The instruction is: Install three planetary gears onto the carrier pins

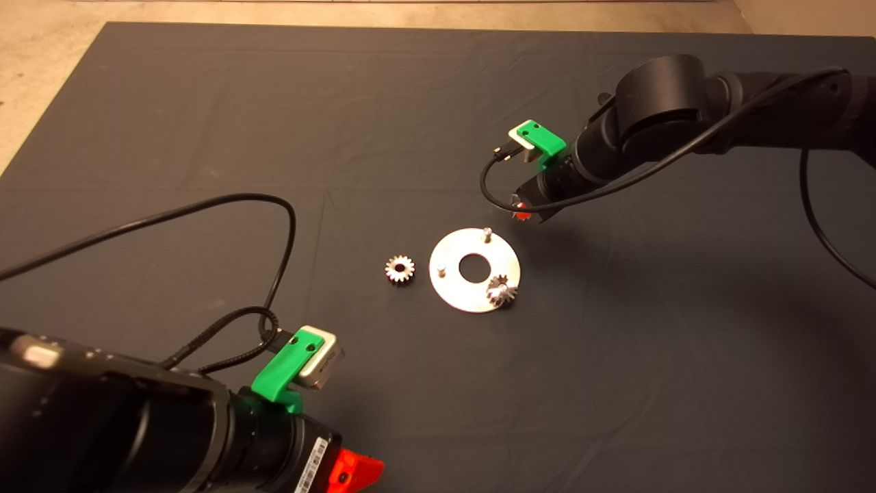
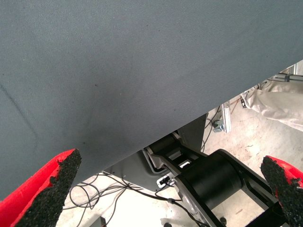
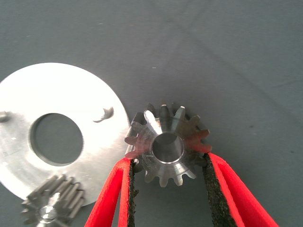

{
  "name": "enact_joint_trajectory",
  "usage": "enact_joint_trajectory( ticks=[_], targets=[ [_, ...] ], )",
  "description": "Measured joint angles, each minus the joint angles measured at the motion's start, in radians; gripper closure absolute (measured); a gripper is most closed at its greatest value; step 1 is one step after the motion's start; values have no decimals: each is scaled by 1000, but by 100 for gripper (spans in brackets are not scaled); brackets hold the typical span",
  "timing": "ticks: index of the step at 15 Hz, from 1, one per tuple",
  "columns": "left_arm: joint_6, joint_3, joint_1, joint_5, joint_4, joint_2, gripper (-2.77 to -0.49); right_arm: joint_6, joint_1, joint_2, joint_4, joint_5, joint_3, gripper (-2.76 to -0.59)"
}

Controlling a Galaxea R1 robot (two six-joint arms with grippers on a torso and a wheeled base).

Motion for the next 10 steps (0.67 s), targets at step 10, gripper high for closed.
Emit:
enact_joint_trajectory(
  ticks=[10],
  targets=[
    [0, 0, 0, -1, 0, 0, -277, 0, -1, 12, 21, 0, 3, -83]
  ],
)
